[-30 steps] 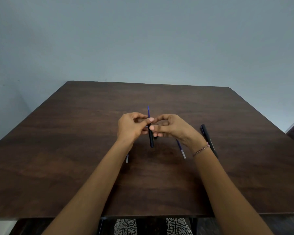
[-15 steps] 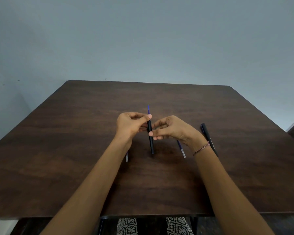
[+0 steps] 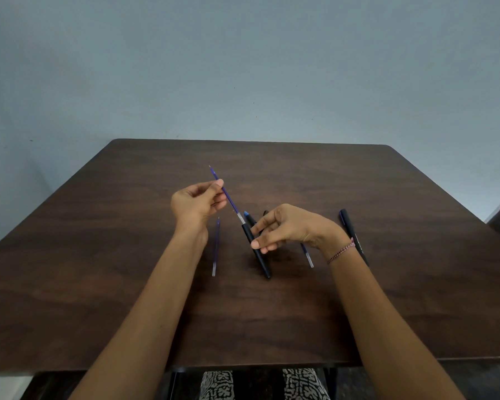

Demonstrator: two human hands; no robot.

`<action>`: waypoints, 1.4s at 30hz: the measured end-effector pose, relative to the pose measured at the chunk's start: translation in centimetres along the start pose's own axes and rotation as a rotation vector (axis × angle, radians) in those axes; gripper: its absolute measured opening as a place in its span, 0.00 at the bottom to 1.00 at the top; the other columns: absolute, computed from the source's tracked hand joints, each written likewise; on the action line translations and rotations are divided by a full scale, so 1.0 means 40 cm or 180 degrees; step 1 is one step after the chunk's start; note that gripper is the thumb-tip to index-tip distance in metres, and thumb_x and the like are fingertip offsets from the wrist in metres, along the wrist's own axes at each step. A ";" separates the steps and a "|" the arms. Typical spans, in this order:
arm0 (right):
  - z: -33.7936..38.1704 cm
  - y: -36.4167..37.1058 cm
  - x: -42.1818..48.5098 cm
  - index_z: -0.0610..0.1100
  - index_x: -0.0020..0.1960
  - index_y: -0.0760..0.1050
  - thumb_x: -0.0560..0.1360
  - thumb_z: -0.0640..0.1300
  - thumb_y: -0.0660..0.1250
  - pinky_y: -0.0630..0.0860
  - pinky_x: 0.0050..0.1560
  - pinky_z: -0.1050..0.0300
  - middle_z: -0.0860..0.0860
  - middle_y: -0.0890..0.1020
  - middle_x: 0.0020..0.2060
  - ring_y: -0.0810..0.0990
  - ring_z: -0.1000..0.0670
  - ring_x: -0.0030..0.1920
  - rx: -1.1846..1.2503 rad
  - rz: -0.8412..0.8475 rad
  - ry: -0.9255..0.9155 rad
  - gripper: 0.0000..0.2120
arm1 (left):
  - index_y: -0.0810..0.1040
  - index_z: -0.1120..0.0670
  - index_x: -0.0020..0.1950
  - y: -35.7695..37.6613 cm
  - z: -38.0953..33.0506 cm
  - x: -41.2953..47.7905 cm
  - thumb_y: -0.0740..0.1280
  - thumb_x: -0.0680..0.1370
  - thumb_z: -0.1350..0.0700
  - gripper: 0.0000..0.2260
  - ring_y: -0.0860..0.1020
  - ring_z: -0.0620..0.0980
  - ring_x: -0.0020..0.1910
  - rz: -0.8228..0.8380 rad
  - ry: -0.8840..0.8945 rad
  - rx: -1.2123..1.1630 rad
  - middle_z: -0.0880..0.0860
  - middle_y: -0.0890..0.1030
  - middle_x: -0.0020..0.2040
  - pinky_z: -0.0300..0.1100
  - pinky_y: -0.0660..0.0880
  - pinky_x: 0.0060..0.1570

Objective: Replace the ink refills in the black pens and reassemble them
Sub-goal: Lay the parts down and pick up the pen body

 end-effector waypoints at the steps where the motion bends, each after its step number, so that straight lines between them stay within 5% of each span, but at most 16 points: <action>1: -0.001 0.000 -0.001 0.43 0.47 0.78 0.68 0.37 0.74 0.76 0.34 0.68 0.51 0.85 0.31 0.83 0.56 0.33 -0.0034 0.0052 0.0021 0.10 | 0.80 0.60 0.42 -0.002 0.000 0.001 0.73 0.71 0.61 0.04 0.81 0.44 0.33 -0.0016 0.0000 -0.0017 0.55 0.82 0.37 0.35 0.80 0.34; 10: -0.003 -0.025 -0.027 0.43 0.48 0.78 0.68 0.36 0.73 0.77 0.36 0.68 0.51 0.85 0.34 0.83 0.56 0.35 -0.0067 0.0249 -0.0069 0.10 | 0.80 0.60 0.40 -0.021 -0.003 0.019 0.73 0.71 0.62 0.03 0.81 0.43 0.30 -0.0057 -0.0031 0.0169 0.55 0.82 0.36 0.35 0.79 0.32; 18: -0.015 -0.068 -0.034 0.42 0.49 0.79 0.67 0.37 0.74 0.77 0.37 0.68 0.49 0.84 0.34 0.82 0.56 0.34 0.0425 -0.0157 -0.0250 0.11 | 0.81 0.59 0.36 -0.067 -0.025 0.035 0.74 0.70 0.63 0.04 0.77 0.40 0.20 0.0477 -0.0222 0.2554 0.48 0.79 0.21 0.32 0.78 0.29; 22: -0.019 -0.073 -0.030 0.41 0.49 0.78 0.66 0.38 0.75 0.77 0.36 0.68 0.49 0.85 0.34 0.82 0.56 0.34 0.0534 -0.0240 -0.0239 0.13 | 0.81 0.59 0.37 -0.080 -0.030 0.037 0.74 0.70 0.62 0.03 0.79 0.46 0.28 0.0503 -0.0312 0.3107 0.53 0.80 0.27 0.39 0.79 0.38; 28: -0.020 -0.080 -0.027 0.43 0.48 0.79 0.57 0.46 0.78 0.77 0.36 0.68 0.49 0.85 0.34 0.82 0.56 0.34 0.0559 -0.0347 -0.0291 0.21 | 0.81 0.62 0.37 -0.066 -0.024 0.024 0.74 0.69 0.64 0.03 0.80 0.49 0.31 0.0709 -0.0633 0.3335 0.57 0.80 0.31 0.42 0.80 0.39; 35: -0.024 -0.091 -0.018 0.42 0.49 0.80 0.57 0.44 0.78 0.79 0.37 0.67 0.47 0.86 0.38 0.83 0.56 0.36 0.0641 -0.0382 -0.0275 0.21 | 0.81 0.63 0.40 -0.059 -0.025 0.023 0.75 0.68 0.64 0.05 0.81 0.50 0.33 0.0700 -0.0710 0.3378 0.58 0.81 0.33 0.43 0.80 0.41; 42: -0.026 -0.091 -0.016 0.42 0.49 0.79 0.59 0.43 0.77 0.78 0.37 0.67 0.47 0.86 0.38 0.83 0.55 0.36 0.0686 -0.0415 -0.0260 0.20 | 0.82 0.58 0.36 -0.062 -0.017 0.026 0.77 0.66 0.49 0.12 0.82 0.46 0.31 0.0611 -0.0386 0.3619 0.53 0.83 0.30 0.41 0.81 0.41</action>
Point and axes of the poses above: each hand's wrist, its own x-axis towards the middle knuckle, its own y-axis out of the palm, z = x × y, the point moved 2 cm from there along x, towards the middle knuckle
